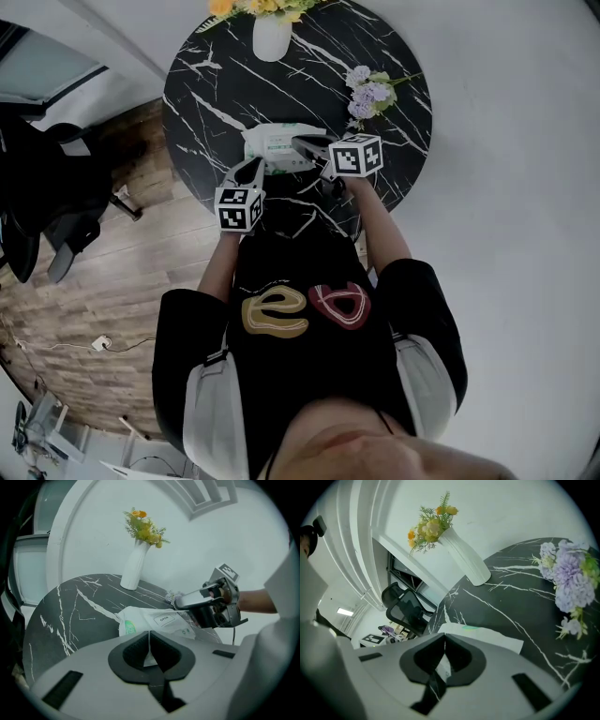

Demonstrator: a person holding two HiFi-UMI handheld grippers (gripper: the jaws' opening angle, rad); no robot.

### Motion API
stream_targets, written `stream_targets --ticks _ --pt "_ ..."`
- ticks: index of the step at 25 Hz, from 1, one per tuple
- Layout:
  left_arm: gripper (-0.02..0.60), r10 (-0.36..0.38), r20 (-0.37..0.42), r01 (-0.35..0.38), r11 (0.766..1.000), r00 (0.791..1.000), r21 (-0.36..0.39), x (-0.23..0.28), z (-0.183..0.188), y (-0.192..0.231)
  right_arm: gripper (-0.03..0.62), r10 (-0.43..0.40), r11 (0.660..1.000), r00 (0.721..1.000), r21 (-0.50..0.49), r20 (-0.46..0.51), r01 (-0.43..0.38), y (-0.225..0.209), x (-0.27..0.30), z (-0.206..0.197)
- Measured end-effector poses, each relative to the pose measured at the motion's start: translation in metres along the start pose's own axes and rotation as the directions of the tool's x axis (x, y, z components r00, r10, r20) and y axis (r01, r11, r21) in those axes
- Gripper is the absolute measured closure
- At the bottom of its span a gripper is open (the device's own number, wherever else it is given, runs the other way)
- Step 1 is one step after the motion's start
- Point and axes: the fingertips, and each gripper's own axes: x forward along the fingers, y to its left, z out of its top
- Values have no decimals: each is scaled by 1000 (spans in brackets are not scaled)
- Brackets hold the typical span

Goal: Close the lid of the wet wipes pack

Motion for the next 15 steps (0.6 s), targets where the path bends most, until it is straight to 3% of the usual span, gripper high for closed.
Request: stream_targets --ticks 7,15 --pt "557 -12 3 12 999 1000 -43 0 1 1 580 -26 999 1000 -37 -8 26 2 1 -7" --pt "557 -11 7 11 999 1000 -42 -1 1 1 580 -79 989 996 -124 -32 74 9 6 -19"
